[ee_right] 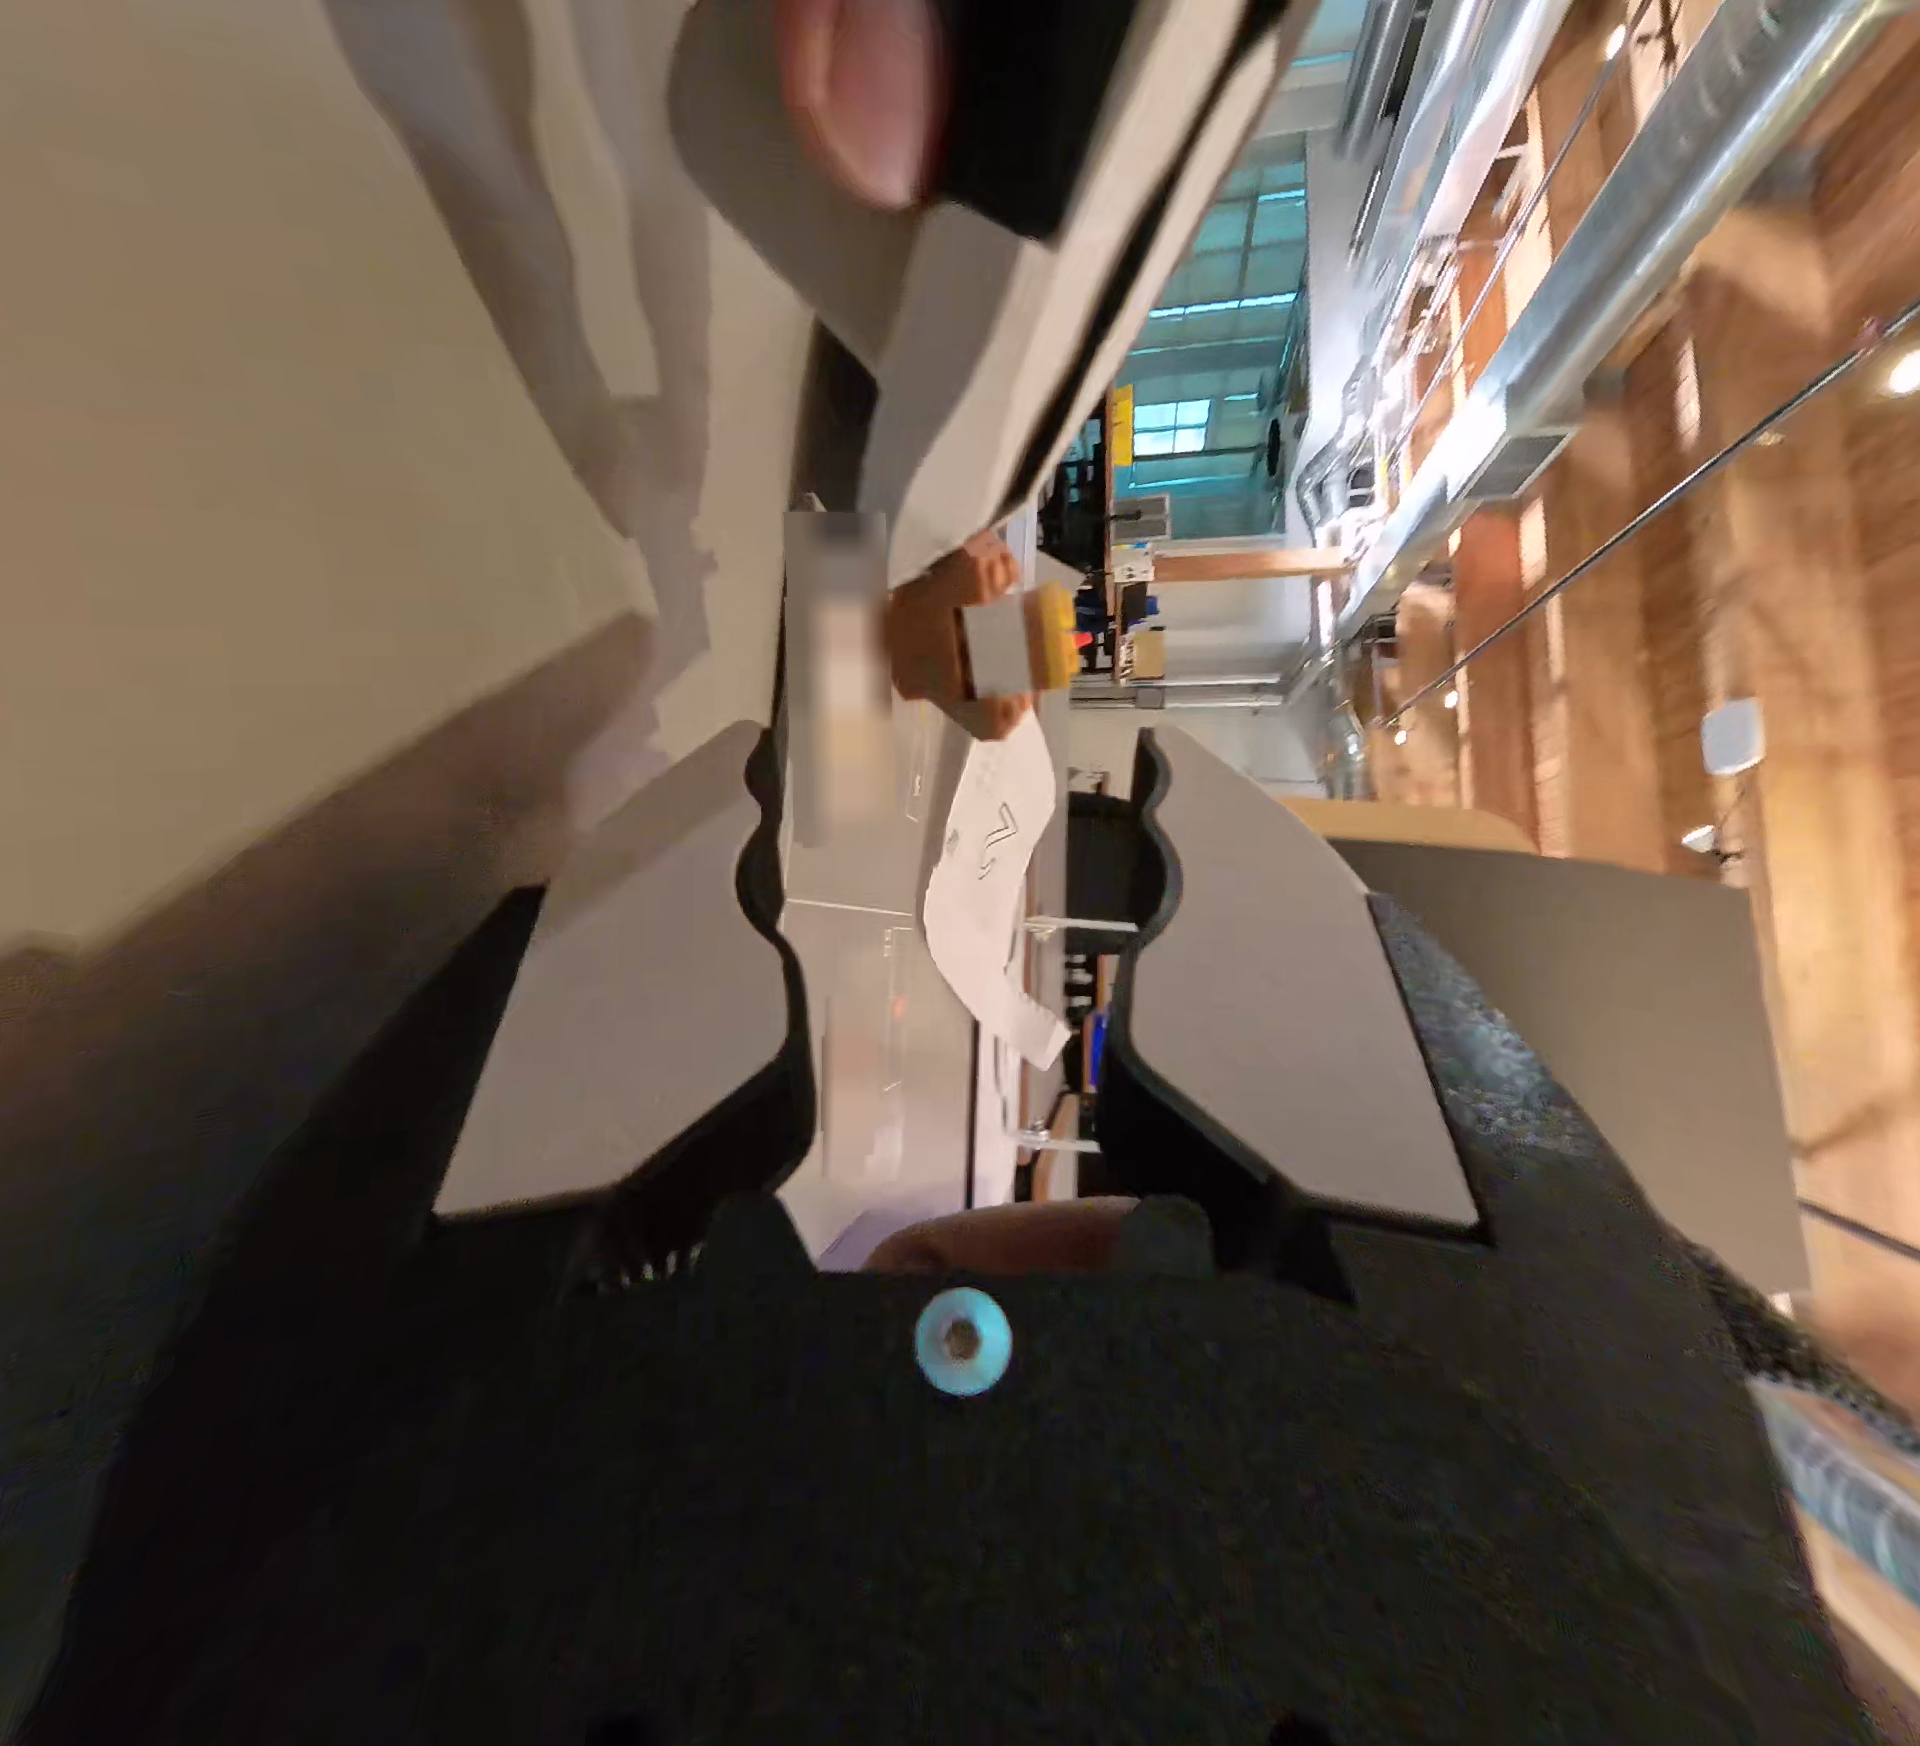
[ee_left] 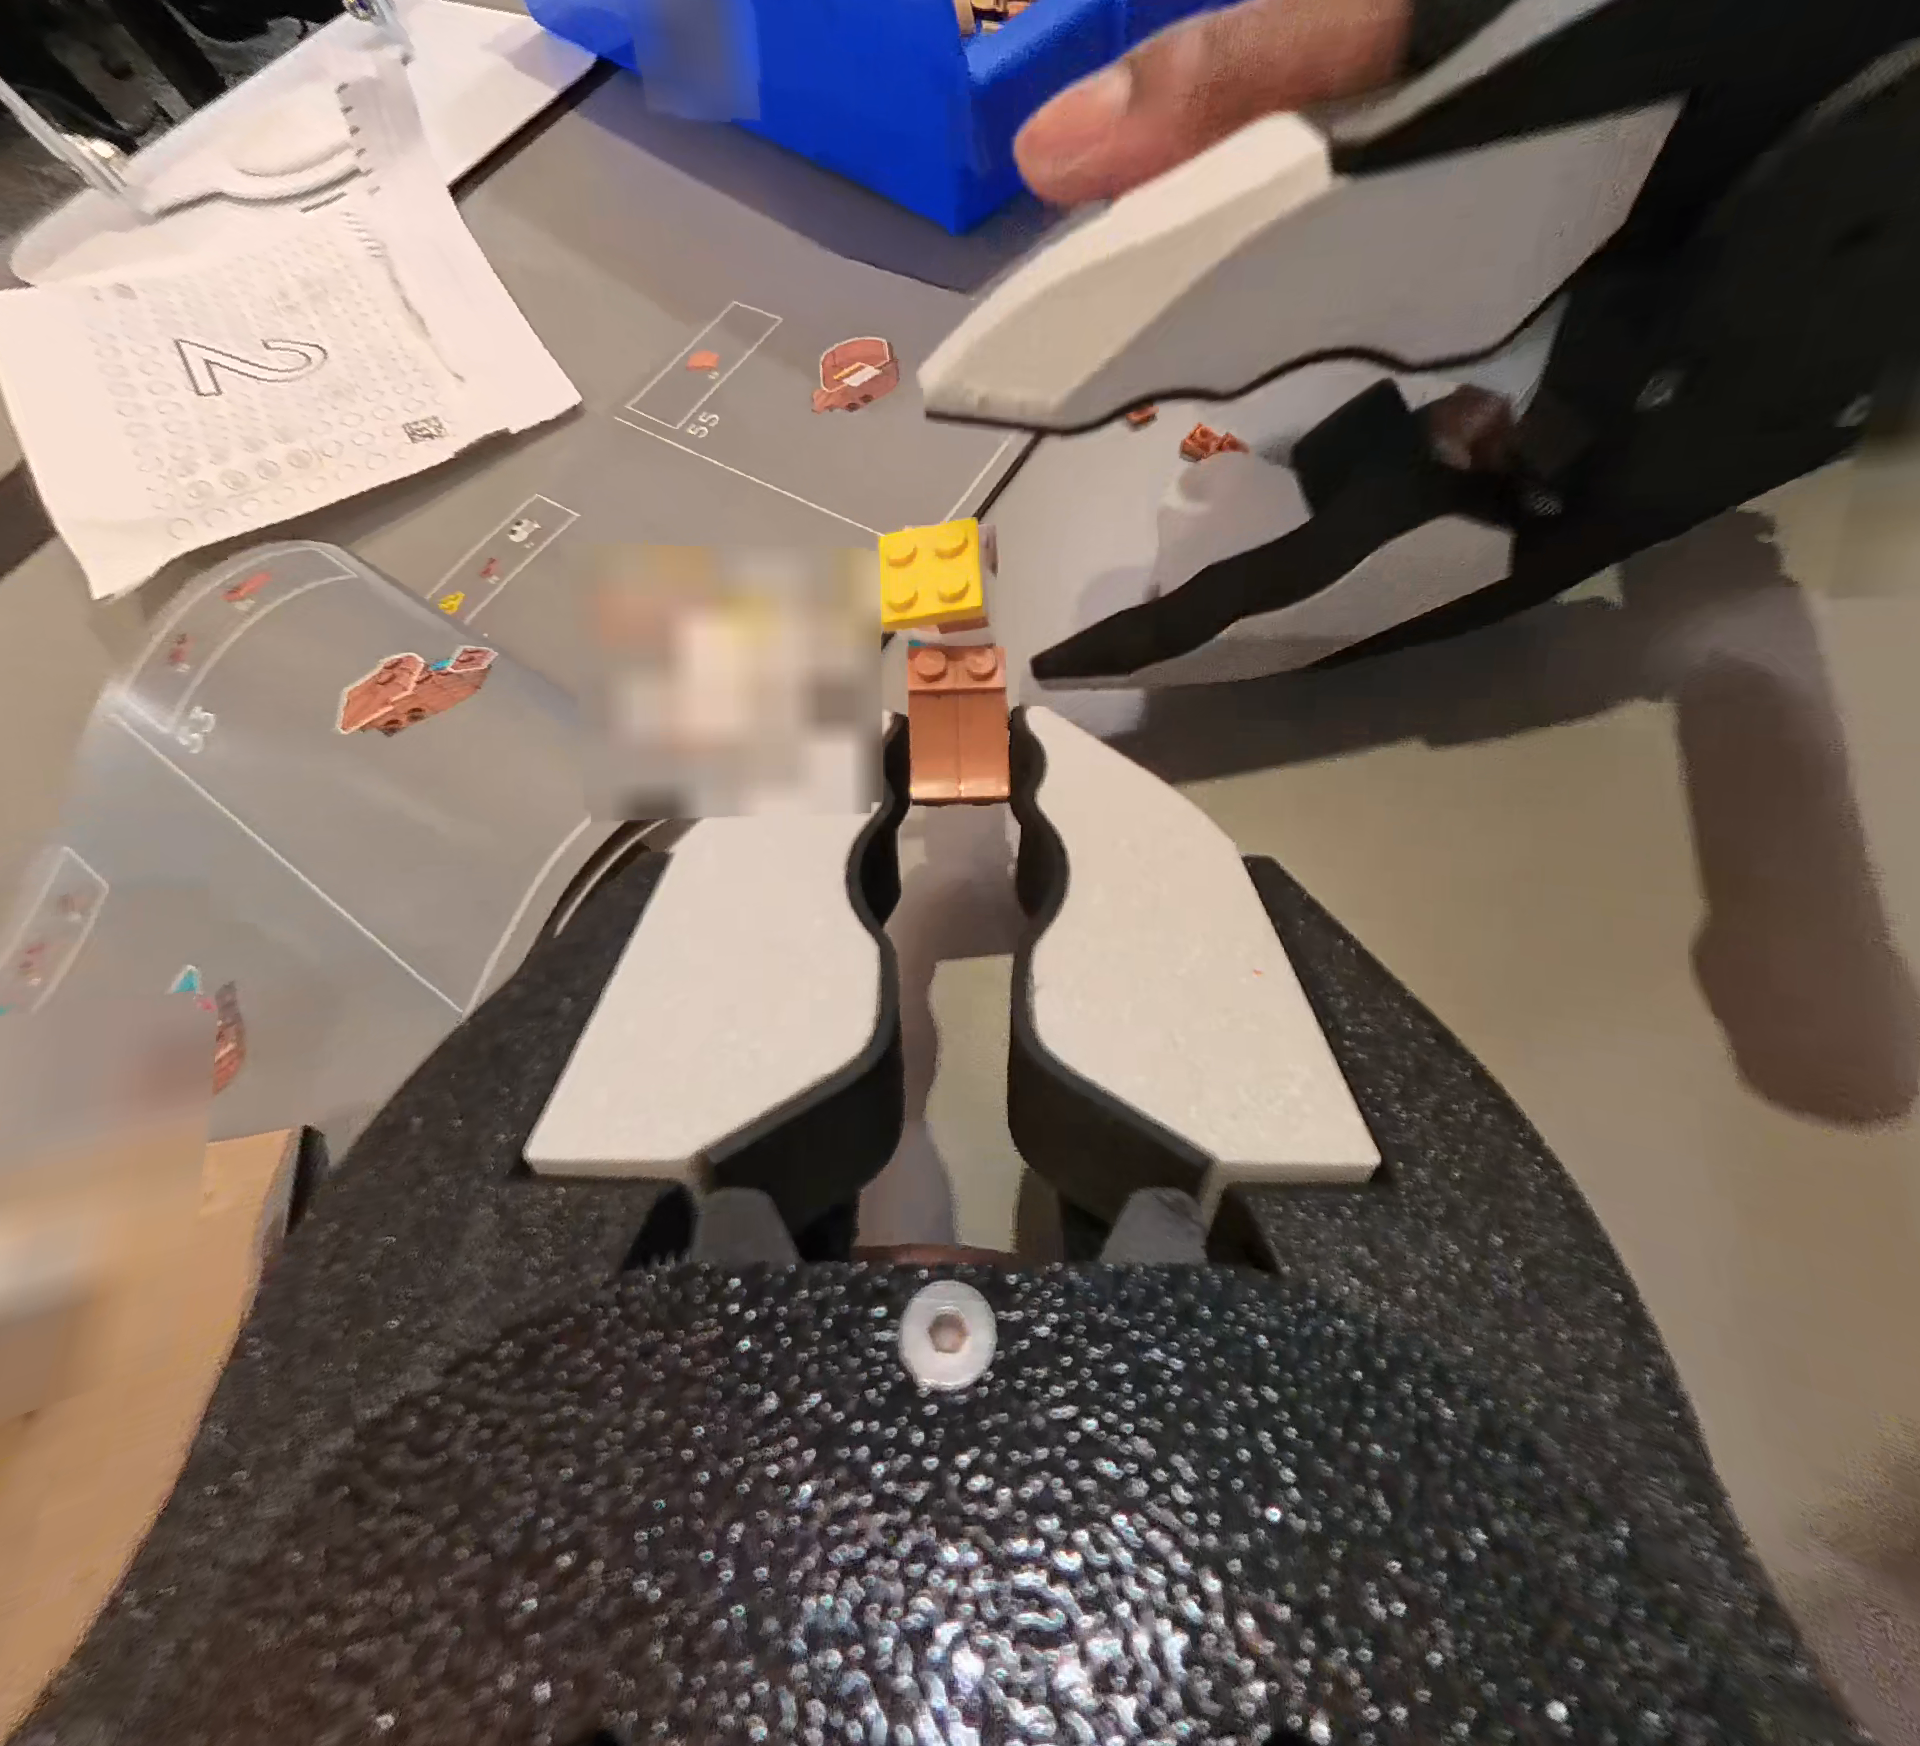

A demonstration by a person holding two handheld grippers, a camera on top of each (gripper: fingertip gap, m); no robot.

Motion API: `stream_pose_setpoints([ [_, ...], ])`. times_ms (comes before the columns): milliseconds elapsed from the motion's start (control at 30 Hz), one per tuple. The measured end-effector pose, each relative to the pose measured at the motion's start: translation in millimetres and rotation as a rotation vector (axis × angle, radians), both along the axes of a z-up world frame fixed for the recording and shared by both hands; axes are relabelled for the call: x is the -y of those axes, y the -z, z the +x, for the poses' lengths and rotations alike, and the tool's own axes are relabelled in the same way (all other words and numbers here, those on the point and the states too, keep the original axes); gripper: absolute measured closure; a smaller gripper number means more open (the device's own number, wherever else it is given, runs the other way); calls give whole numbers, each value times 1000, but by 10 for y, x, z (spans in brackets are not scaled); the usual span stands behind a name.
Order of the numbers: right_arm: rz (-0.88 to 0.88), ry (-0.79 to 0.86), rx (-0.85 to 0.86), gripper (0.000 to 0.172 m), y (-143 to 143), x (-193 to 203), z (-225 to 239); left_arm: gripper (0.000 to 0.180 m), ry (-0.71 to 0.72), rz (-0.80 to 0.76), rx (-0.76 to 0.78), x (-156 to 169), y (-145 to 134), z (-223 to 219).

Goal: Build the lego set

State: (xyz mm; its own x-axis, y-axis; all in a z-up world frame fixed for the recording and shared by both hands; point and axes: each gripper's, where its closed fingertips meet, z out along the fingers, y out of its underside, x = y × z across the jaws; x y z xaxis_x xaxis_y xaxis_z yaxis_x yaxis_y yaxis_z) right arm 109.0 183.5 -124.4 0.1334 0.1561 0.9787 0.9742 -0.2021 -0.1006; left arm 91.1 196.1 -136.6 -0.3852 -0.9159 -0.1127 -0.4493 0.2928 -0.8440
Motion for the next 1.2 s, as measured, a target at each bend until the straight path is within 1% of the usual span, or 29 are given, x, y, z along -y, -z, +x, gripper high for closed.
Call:
stream_pose_setpoints([
  [300, 44, -46, 21, 100, -36, -110, -122, 163, 20, -95, -38, 27, -14, -36],
  [567, 29, -53, 25, 100, -3, -134, -127, 163, 38, -93, -68, 61, 40, -51],
  [733, 16, -63, 37, 107, 23, -152, -140, 163, 45, -93, -75, 69, 50, -58],
  [933, 31, -81, 67, 132, 9, -148, -164, 163, 47, -145, -79, 88, 25, -63],
  [1200, 11, -92, 57, 133, 22, -145, -173, 163, 54, -244, -109, 106, 31, -74],
])
